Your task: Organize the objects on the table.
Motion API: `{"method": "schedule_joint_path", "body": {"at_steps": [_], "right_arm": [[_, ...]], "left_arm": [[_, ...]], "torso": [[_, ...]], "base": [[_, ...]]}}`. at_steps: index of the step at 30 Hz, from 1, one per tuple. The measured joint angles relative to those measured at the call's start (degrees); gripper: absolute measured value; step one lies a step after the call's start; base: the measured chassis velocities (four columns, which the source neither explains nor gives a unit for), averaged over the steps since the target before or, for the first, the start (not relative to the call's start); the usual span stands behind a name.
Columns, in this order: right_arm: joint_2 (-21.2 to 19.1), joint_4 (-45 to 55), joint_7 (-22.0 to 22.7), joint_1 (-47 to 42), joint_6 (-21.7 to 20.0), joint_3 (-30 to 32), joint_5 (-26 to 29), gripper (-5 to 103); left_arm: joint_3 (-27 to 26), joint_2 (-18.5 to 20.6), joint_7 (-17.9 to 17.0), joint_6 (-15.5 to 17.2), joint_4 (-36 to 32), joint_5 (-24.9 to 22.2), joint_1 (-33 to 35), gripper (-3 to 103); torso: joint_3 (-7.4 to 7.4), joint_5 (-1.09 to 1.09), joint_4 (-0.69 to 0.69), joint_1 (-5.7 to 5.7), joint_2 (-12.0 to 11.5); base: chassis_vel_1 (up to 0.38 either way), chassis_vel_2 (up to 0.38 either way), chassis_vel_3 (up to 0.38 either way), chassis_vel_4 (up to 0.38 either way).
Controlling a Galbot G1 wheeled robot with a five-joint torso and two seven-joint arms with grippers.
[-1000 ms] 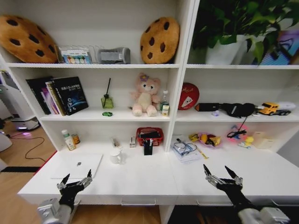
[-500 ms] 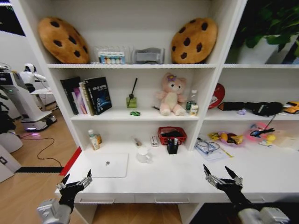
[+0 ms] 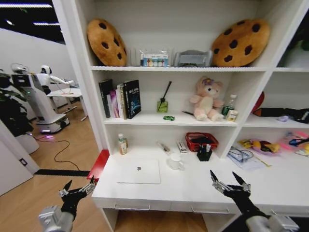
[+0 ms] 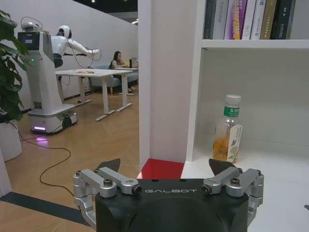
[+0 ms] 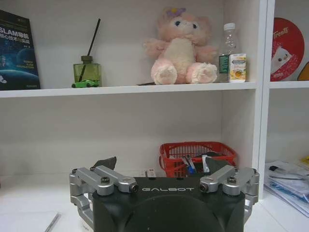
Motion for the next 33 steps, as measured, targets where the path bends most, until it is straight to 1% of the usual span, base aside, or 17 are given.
{"method": "schedule_joint_path", "body": {"at_steps": [2,5,7,21,29,31,32,33], "right_arm": [[0.00,0.00,0.02,-0.01,0.00,0.01,0.00,100],[0.00,0.00,0.02,-0.01,0.00,0.01,0.00,100],[0.02,0.00,0.02,-0.01,0.00,0.01,0.00,100],[0.02,0.00,0.02,0.00,0.00,0.01,0.00,100],[0.02,0.00,0.02,-0.01,0.00,0.01,0.00,100],[0.02,0.00,0.01,-0.01,0.00,0.01,0.00,100],[0.02,0.00,0.02,-0.01,0.00,0.01,0.00,100],[0.02,0.00,0.02,-0.01,0.00,0.01,0.00,100]], "left_arm": [[0.01,0.00,0.04,0.00,0.00,0.00,0.00,100],[0.02,0.00,0.05,0.00,0.00,0.00,0.00,100],[0.02,0.00,0.05,0.00,0.00,0.00,0.00,100],[0.00,0.00,0.04,0.00,0.00,0.00,-0.01,100],[-0.01,0.00,0.04,0.00,0.00,0.00,0.00,100],[-0.01,0.00,0.04,0.00,0.00,0.00,0.00,100],[-0.01,0.00,0.05,0.00,0.00,0.00,0.00,100],[-0.01,0.00,0.05,0.00,0.00,0.00,0.00,100]], "torso": [[-0.01,-0.01,-0.04,0.00,0.00],[0.00,0.00,-0.03,0.00,0.00],[-0.02,-0.04,-0.01,-0.03,0.01],[-0.01,-0.03,-0.01,-0.01,0.01],[-0.01,-0.01,-0.02,-0.01,0.01],[-0.02,-0.07,-0.02,-0.02,0.01],[-0.02,0.00,-0.02,-0.02,0.02],[-0.02,0.00,-0.02,-0.02,0.02]], "base": [[-0.104,-0.048,0.057,0.037],[-0.061,-0.066,0.015,0.045],[0.000,0.000,0.000,0.000],[0.010,-0.002,-0.019,0.006],[0.165,-0.124,-0.180,0.132],[0.268,-0.192,-0.280,0.178],[0.283,-0.188,-0.275,0.218],[0.283,-0.188,-0.275,0.218]]}}
